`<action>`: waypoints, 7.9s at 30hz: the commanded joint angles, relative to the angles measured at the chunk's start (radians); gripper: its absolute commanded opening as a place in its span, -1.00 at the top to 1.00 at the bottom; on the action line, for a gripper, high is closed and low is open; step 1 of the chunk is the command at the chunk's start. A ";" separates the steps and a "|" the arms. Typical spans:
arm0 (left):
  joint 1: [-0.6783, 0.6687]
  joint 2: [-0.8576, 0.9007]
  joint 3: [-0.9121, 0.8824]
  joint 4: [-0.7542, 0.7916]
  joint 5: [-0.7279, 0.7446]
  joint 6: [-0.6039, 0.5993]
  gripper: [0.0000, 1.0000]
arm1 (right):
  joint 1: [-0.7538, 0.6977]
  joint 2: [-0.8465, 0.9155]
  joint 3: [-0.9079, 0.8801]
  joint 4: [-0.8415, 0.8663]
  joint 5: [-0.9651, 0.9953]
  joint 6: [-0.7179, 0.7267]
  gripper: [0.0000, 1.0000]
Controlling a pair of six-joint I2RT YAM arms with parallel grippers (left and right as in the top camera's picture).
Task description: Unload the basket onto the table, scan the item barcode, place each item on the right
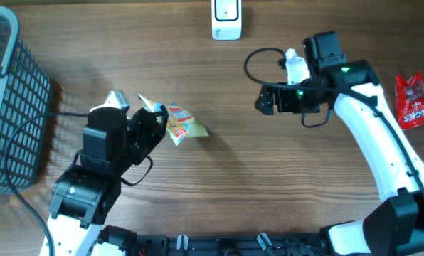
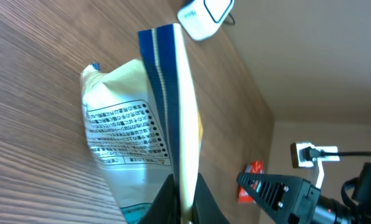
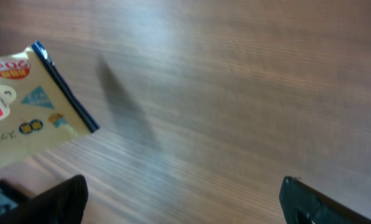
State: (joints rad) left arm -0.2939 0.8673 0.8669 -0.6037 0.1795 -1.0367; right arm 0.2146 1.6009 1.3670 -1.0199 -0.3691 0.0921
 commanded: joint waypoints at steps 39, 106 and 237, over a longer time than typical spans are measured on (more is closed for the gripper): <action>0.169 -0.020 0.311 -0.103 -0.026 -0.543 0.92 | 0.483 0.045 -0.116 0.868 -0.504 -0.563 -0.84; 0.169 0.328 0.311 -0.584 -0.588 -0.324 -1.00 | -0.005 0.099 -0.114 0.973 -0.937 0.950 0.91; 0.169 0.383 0.311 -0.583 -0.588 -0.325 -1.00 | -0.059 0.718 0.124 1.886 1.889 -0.966 -0.99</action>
State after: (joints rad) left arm -0.1307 1.2465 1.1625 -1.1858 -0.3920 -1.3727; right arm 0.1101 2.3852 1.4967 0.8604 1.5047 -0.8425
